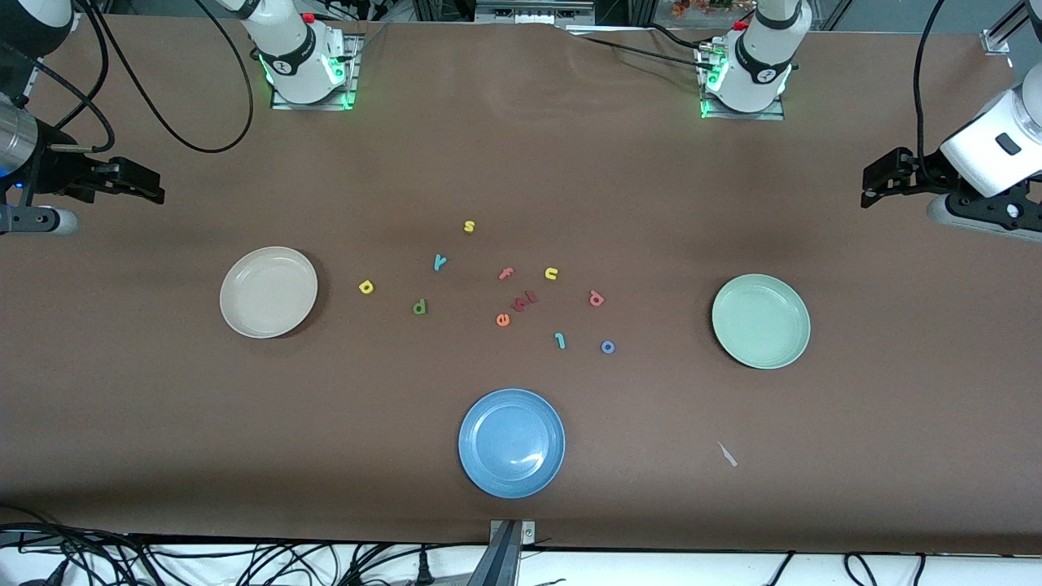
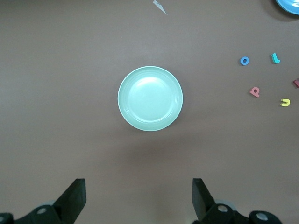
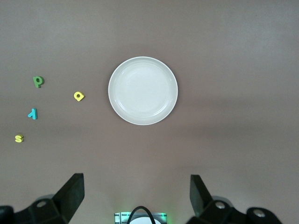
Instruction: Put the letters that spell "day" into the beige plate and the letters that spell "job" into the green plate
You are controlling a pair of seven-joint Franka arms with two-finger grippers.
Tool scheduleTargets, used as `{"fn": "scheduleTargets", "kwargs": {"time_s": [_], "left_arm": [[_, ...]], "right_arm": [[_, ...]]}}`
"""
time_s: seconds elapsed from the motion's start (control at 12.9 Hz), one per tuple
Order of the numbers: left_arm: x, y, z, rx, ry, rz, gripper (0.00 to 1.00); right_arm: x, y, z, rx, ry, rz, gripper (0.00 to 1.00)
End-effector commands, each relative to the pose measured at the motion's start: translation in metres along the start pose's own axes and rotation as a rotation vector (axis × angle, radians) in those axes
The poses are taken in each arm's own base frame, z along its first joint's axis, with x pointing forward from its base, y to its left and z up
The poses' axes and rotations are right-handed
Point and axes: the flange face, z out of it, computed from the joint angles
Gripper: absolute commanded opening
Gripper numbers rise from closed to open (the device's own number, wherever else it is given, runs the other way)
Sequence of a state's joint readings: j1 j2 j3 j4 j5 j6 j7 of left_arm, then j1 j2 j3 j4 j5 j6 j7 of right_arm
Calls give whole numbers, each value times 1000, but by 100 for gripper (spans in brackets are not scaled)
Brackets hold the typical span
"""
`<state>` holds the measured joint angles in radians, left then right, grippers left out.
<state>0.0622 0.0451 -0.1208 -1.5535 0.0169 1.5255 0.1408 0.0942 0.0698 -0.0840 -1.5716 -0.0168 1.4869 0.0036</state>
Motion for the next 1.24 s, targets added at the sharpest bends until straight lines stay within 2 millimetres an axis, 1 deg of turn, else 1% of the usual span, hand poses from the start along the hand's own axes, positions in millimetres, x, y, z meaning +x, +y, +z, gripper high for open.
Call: {"fn": "scheduleTargets", "kwargs": {"time_s": [0.0, 0.85, 1.0, 1.16], "left_arm": [[-2, 1, -6, -11, 1, 7, 100], [-1, 3, -5, -9, -1, 13, 100], [0, 11, -5, -9, -1, 26, 100], [3, 15, 0, -11, -11, 37, 100]], "right_arm": [[-4, 9, -2, -9, 1, 3, 100], [-2, 9, 3, -9, -5, 4, 100], [-2, 9, 5, -9, -10, 4, 100], [-3, 9, 4, -8, -7, 6, 100]]}}
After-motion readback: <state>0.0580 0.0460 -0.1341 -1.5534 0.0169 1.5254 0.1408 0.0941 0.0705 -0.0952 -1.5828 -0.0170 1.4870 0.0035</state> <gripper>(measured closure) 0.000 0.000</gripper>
